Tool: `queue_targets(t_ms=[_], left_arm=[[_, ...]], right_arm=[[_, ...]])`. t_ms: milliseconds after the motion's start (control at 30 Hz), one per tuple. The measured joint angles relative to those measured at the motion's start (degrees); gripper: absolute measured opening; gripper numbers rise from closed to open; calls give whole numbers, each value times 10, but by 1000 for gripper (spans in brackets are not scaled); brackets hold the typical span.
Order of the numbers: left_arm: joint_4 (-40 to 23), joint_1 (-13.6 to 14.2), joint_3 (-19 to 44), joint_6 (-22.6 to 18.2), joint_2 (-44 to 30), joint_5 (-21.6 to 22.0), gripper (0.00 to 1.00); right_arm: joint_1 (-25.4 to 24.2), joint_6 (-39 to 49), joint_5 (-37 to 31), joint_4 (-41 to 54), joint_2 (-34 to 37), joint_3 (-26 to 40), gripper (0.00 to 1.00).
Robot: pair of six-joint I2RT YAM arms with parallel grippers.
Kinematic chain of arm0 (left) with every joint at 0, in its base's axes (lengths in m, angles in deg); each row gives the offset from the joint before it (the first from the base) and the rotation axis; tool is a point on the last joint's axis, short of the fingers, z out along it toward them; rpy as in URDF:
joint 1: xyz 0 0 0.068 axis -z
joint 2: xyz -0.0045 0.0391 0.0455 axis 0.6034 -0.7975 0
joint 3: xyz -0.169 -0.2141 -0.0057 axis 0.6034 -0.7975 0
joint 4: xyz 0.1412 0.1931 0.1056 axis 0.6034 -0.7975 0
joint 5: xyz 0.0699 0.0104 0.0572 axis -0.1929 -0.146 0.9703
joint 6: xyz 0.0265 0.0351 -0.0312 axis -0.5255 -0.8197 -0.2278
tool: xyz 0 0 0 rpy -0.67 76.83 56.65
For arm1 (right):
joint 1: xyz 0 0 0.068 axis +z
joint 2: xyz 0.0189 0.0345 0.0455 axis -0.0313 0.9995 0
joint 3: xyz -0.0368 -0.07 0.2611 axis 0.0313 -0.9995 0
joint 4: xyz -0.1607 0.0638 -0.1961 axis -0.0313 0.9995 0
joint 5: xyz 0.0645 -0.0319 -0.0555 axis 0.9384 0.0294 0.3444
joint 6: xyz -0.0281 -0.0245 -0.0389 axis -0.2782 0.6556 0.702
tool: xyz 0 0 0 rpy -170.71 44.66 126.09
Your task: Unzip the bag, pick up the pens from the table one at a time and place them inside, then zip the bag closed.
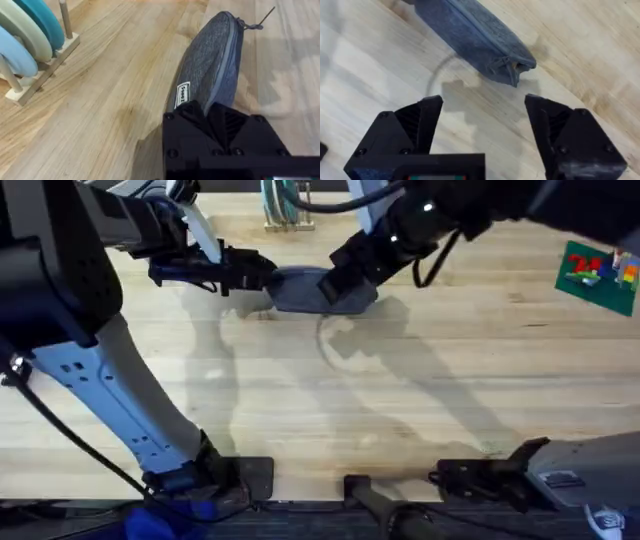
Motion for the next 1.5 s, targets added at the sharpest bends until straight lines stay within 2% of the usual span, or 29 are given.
queue_targets(t_ms=[367, 667, 867, 1033, 1500], left_arm=[[0, 0, 0, 0, 0, 0, 41], [0, 0, 0, 0, 0, 0, 41], [0, 0, 0, 0, 0, 0, 41], [0, 0, 0, 0, 0, 0, 41], [0, 0, 0, 0, 0, 0, 41]], right_arm=[[-2, -22, -25, -36, 57, 0, 996], [-6, -82, -34, -54, 85, 0, 986], [-8, -121, -36, -53, 102, 0, 932], [-12, -169, -36, -54, 103, 0, 930], [-14, -265, -32, -54, 103, 0, 789]])
